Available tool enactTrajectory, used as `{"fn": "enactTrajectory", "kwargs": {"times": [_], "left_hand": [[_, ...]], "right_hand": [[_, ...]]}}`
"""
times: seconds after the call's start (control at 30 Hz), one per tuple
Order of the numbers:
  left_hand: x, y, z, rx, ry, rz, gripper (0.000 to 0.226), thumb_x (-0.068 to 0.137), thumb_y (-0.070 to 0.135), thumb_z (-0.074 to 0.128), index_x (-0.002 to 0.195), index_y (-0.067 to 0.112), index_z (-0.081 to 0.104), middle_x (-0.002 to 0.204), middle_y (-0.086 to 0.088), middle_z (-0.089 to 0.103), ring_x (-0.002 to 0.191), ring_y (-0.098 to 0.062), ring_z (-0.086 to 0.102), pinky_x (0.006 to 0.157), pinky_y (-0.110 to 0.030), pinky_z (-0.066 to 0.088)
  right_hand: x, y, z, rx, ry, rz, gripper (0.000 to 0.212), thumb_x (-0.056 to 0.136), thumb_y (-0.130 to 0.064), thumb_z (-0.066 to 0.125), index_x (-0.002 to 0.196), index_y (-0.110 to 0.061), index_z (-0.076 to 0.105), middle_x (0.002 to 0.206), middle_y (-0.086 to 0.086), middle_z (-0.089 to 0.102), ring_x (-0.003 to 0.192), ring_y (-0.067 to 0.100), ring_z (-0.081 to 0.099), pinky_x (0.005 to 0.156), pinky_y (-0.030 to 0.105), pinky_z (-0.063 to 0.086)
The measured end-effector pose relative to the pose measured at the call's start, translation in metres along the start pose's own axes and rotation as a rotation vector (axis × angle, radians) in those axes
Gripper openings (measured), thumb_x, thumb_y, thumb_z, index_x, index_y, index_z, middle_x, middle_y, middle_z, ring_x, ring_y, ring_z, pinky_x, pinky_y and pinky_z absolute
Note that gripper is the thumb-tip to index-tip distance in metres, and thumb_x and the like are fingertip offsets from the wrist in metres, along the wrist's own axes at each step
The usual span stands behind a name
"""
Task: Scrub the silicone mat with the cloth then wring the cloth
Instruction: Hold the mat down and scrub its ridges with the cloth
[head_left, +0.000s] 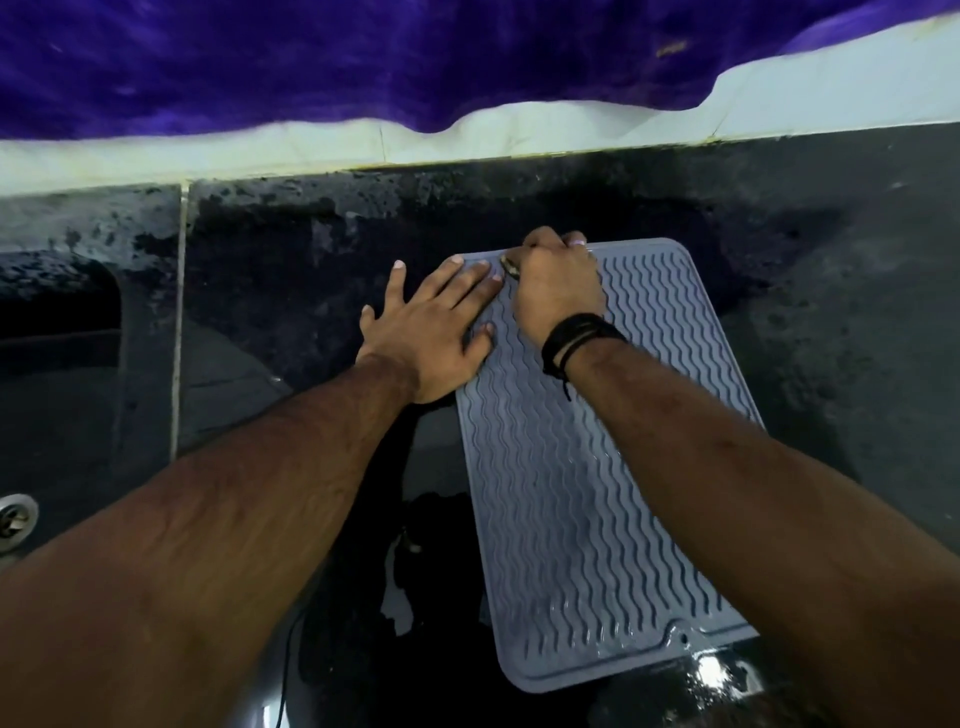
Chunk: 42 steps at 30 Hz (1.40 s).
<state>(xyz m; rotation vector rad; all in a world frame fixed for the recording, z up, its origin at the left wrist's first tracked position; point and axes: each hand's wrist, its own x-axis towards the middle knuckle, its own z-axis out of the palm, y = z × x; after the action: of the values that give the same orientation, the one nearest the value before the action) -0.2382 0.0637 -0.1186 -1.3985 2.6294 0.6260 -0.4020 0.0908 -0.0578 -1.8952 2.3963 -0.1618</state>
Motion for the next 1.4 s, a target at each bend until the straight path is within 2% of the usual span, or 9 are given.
{"fn": "enactTrajectory", "kwargs": {"times": [0.2, 0.33, 0.5, 0.77, 0.97, 1.17, 1.4], "left_hand": [[0.0, 0.0, 0.0, -0.001, 0.001, -0.007, 0.069, 0.103, 0.074, 0.014, 0.167, 0.058, -0.006, 0.179, 0.025, -0.013, 0.169, -0.028, -0.014, 0.119, -0.087, 0.013], [0.0, 0.0, 0.0, -0.003, 0.005, -0.01, 0.067, 0.105, 0.074, 0.016, 0.167, 0.059, -0.005, 0.179, 0.025, -0.013, 0.168, -0.028, -0.015, 0.119, -0.087, 0.012], [0.001, 0.0, 0.0, -0.015, 0.001, -0.02, 0.068, 0.104, 0.075, 0.016, 0.166, 0.06, -0.006, 0.179, 0.026, -0.012, 0.168, -0.03, -0.015, 0.118, -0.087, 0.012], [-0.001, 0.0, -0.001, -0.005, 0.001, 0.001, 0.073, 0.098, 0.075, 0.011, 0.168, 0.057, -0.003, 0.179, 0.026, -0.012, 0.168, -0.025, -0.015, 0.119, -0.087, 0.013], [-0.001, 0.002, -0.003, -0.02, -0.002, -0.027, 0.069, 0.104, 0.074, 0.018, 0.168, 0.058, -0.004, 0.18, 0.025, -0.012, 0.168, -0.03, -0.015, 0.119, -0.086, 0.012], [-0.001, 0.002, -0.002, -0.009, 0.006, -0.016, 0.066, 0.106, 0.071, 0.019, 0.168, 0.058, -0.001, 0.179, 0.027, -0.012, 0.168, -0.024, -0.016, 0.119, -0.086, 0.011], [0.0, 0.002, -0.003, -0.005, -0.005, -0.021, 0.067, 0.105, 0.072, 0.017, 0.168, 0.057, -0.002, 0.179, 0.026, -0.011, 0.168, -0.026, -0.015, 0.119, -0.087, 0.011]], "right_hand": [[-0.028, 0.01, 0.005, -0.032, 0.0, -0.061, 0.039, 0.092, -0.016, 0.044, 0.129, -0.019, 0.058, 0.131, 0.005, 0.05, 0.119, 0.033, 0.042, 0.099, 0.041, 0.041], [-0.015, 0.009, 0.003, -0.083, 0.001, -0.084, 0.038, 0.095, -0.015, 0.04, 0.128, -0.019, 0.058, 0.131, 0.007, 0.051, 0.12, 0.034, 0.043, 0.101, 0.042, 0.041], [-0.001, 0.001, 0.001, -0.032, -0.015, -0.013, 0.037, 0.096, -0.013, 0.039, 0.126, -0.017, 0.061, 0.131, 0.008, 0.051, 0.123, 0.035, 0.04, 0.1, 0.045, 0.044], [-0.036, 0.015, 0.008, -0.074, 0.038, -0.095, 0.038, 0.093, -0.019, 0.043, 0.127, -0.021, 0.06, 0.129, 0.007, 0.053, 0.117, 0.034, 0.044, 0.098, 0.042, 0.041], [-0.012, 0.005, 0.003, -0.054, 0.034, -0.076, 0.038, 0.094, -0.014, 0.039, 0.123, -0.019, 0.063, 0.127, 0.008, 0.055, 0.119, 0.035, 0.045, 0.096, 0.044, 0.044], [-0.054, 0.02, 0.006, -0.03, 0.034, -0.118, 0.038, 0.092, -0.017, 0.048, 0.126, -0.022, 0.062, 0.126, 0.005, 0.055, 0.116, 0.033, 0.045, 0.096, 0.042, 0.042], [-0.023, 0.011, 0.004, -0.08, 0.014, -0.118, 0.038, 0.094, -0.016, 0.041, 0.126, -0.02, 0.061, 0.129, 0.006, 0.055, 0.119, 0.034, 0.044, 0.098, 0.041, 0.043]]}}
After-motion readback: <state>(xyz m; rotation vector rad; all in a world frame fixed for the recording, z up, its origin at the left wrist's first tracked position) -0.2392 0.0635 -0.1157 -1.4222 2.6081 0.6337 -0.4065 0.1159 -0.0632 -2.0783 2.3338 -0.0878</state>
